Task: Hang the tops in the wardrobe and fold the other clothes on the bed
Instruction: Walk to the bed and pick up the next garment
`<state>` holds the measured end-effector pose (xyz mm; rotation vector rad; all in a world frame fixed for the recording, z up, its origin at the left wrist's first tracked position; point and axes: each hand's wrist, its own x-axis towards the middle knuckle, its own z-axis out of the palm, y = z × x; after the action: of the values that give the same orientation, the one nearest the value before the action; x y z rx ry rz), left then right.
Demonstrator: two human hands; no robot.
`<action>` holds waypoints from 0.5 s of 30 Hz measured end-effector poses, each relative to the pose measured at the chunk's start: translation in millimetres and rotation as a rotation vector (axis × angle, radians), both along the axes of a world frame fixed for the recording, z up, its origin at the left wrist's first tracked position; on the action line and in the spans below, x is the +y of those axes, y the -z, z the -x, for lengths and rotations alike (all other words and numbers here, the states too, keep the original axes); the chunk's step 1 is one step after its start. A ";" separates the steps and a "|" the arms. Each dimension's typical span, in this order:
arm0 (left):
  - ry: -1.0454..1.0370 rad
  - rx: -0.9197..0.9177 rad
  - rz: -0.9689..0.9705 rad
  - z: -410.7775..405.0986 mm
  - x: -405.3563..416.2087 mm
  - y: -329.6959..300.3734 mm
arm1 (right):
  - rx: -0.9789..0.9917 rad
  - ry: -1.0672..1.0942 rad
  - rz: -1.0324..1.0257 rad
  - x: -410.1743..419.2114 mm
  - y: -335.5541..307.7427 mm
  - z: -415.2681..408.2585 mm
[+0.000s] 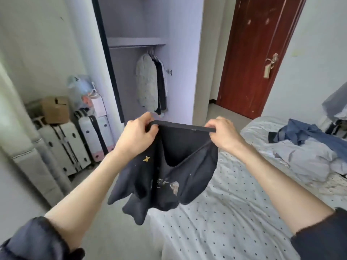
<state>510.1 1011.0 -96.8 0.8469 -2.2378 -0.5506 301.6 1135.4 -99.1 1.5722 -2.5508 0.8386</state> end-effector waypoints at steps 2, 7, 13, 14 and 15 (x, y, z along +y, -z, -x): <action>-0.082 -0.039 -0.018 -21.3 -32.9 -1.5 | -0.069 0.015 -0.004 -27.0 3.8 -2.9; -0.137 -0.176 0.001 -53.9 -119.1 1.6 | -0.134 -0.048 0.012 -126.9 15.3 -6.2; -0.164 -0.325 -0.080 -57.2 -213.9 30.9 | -0.177 -0.153 -0.005 -246.6 26.5 4.7; -0.169 -0.345 -0.092 -55.0 -228.2 36.3 | -0.176 -0.159 -0.017 -262.8 26.8 7.8; -0.181 -0.355 -0.099 -51.2 -242.3 39.1 | -0.170 -0.164 -0.028 -279.6 26.0 12.0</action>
<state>561.3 768.7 -135.8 1.2682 -2.4288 -0.4559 289.6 855.8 -125.1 1.8138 -2.5826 0.9969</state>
